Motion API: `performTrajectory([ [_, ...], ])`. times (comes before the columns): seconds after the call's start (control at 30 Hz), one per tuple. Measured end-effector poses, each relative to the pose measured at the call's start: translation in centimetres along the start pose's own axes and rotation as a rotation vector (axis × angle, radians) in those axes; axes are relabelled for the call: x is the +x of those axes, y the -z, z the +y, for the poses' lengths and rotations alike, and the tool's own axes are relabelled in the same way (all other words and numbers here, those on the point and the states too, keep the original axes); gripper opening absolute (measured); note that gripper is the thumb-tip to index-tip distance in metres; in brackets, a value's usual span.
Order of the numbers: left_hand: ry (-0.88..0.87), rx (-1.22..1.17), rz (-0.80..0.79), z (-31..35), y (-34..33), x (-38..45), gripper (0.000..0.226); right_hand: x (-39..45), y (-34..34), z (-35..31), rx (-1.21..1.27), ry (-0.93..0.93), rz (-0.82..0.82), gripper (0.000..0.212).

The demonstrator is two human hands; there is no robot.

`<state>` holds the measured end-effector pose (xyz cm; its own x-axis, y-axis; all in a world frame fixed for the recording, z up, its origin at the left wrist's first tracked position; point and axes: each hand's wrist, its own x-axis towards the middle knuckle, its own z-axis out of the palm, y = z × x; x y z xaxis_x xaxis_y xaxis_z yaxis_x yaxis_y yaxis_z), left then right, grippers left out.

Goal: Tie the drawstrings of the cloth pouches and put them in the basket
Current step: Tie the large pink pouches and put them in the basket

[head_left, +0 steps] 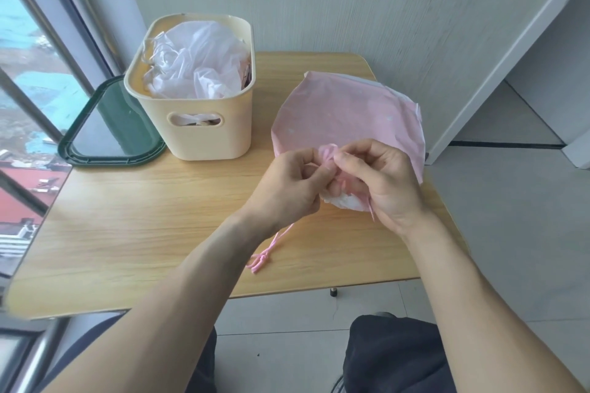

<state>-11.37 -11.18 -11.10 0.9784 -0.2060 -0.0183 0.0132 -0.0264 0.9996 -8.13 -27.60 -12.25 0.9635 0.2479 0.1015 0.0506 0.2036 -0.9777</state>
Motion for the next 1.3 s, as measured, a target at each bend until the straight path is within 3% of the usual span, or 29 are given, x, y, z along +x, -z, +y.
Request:
performTrajectory([
  [0.1,0.011,-0.051,0.106,0.0,0.0,0.1,0.023,0.3,0.9,-0.5,-0.291,0.096,0.039,0.018],
  [0.2,-0.031,-0.02,0.182,-0.5,0.0,0.2,0.025,0.0,1.2,-0.8,-0.521,0.156,-0.031,0.022],
  [0.3,-0.041,0.046,0.196,-0.8,0.0,0.2,0.04,-0.6,1.1,-0.4,-0.714,0.216,-0.055,0.02],
  [0.4,-0.064,0.14,0.172,-0.9,0.0,0.2,0.03,-0.7,0.7,0.2,-0.869,0.28,0.001,0.013],
  [0.6,-0.093,0.273,0.056,-0.5,1.2,0.4,0.021,-0.9,0.2,0.2,-0.831,0.278,-0.014,0.015],
  [0.77,-0.089,0.209,0.011,-0.3,1.3,0.3,0.023,-1.0,0.1,0.1,-0.799,0.355,-0.028,0.015],
  [1.1,-0.114,0.108,0.063,0.0,1.8,0.9,0.022,-0.8,-1.3,-0.1,-0.631,0.258,0.001,0.028],
  [1.2,-0.128,0.166,0.046,0.0,2.4,1.1,0.022,-0.6,-1.1,0.1,-0.583,0.179,-0.005,0.015],
  [1.3,-0.131,0.209,0.001,-0.2,2.9,1.1,0.028,-0.9,-1.0,0.1,-0.667,0.238,-0.036,0.01],
])
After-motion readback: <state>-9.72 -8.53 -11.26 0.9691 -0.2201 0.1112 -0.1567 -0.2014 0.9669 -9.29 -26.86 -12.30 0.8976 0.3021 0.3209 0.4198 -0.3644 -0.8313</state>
